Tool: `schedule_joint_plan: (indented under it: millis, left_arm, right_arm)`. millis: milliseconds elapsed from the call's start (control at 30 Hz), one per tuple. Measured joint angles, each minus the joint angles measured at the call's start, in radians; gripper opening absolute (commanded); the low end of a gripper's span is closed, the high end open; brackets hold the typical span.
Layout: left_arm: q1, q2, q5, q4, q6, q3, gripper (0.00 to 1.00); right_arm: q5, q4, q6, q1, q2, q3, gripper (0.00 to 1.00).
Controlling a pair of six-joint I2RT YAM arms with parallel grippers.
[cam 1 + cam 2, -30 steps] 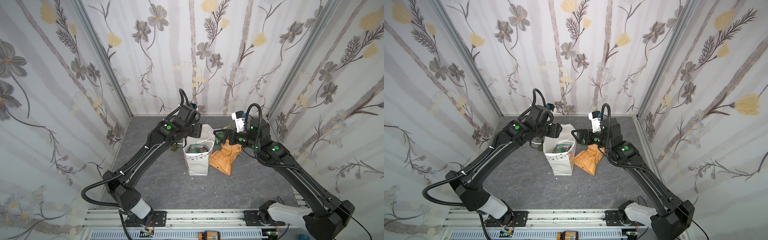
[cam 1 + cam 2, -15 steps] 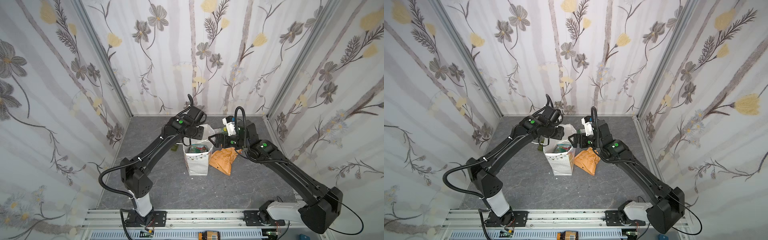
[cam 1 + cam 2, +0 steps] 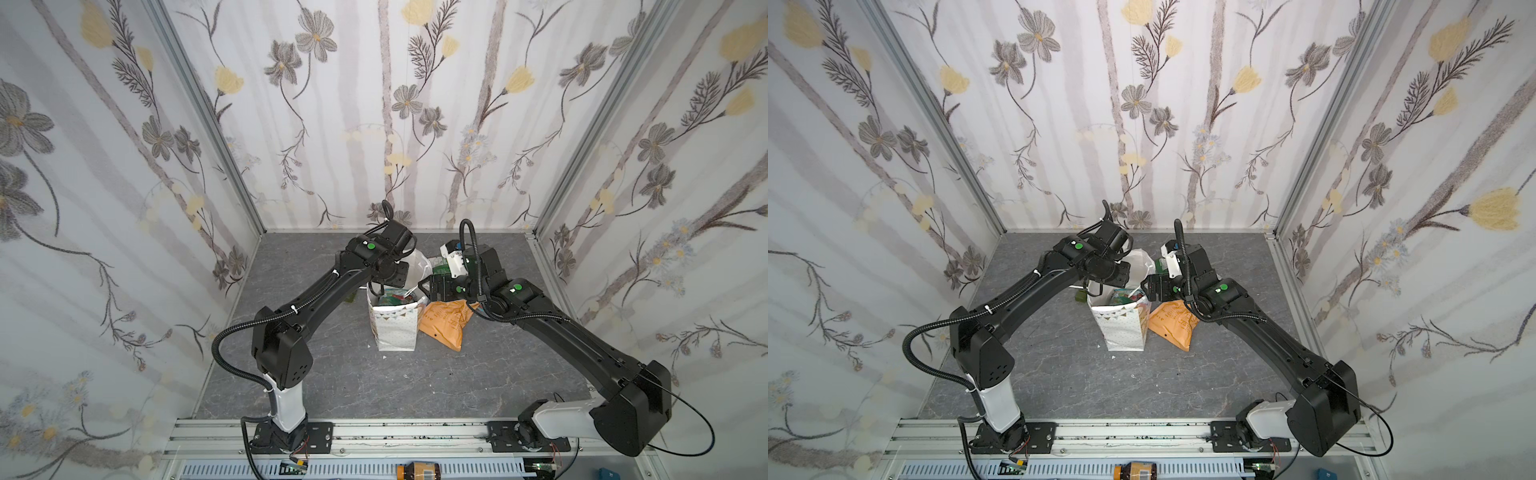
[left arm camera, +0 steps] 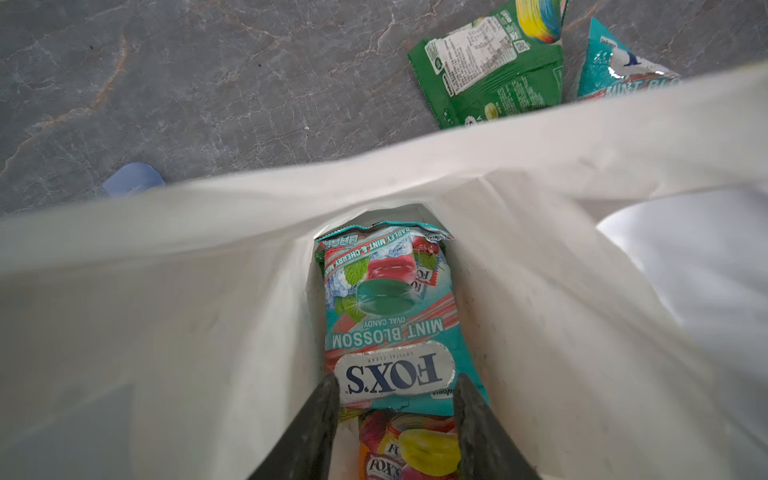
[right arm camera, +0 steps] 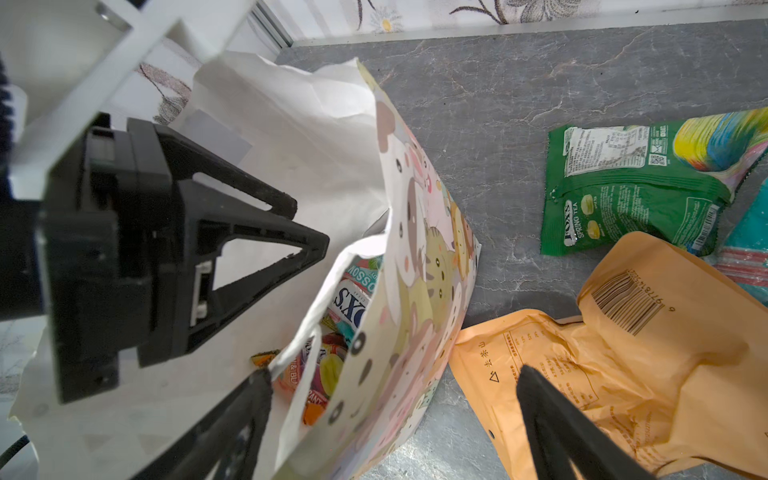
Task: Take the snacks out of the paper bag
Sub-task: 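Lower the left gripper onto the teal Fox's pack inside the bag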
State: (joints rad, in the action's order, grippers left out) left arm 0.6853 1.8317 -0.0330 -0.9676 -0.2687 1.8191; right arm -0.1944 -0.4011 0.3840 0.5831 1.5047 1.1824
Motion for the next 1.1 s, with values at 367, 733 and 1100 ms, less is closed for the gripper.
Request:
schedule_joint_plan:
  millis: [367,733,1100]
  left_arm:
    - [0.013,0.0,0.012,0.073,0.039,-0.086,0.45]
    - [0.068,-0.06,0.029,0.181,0.112,-0.197,0.44]
    - [0.082,-0.011,-0.021,0.167,0.11,-0.175,0.49]
  right_arm:
    - [0.0,0.0,-0.004,0.0,0.0,-0.002,0.84]
    - [-0.001,0.0,-0.008,0.0,0.0,-0.002,0.84]
    - [-0.005,0.003,-0.01,0.0,0.001,-0.003,0.84]
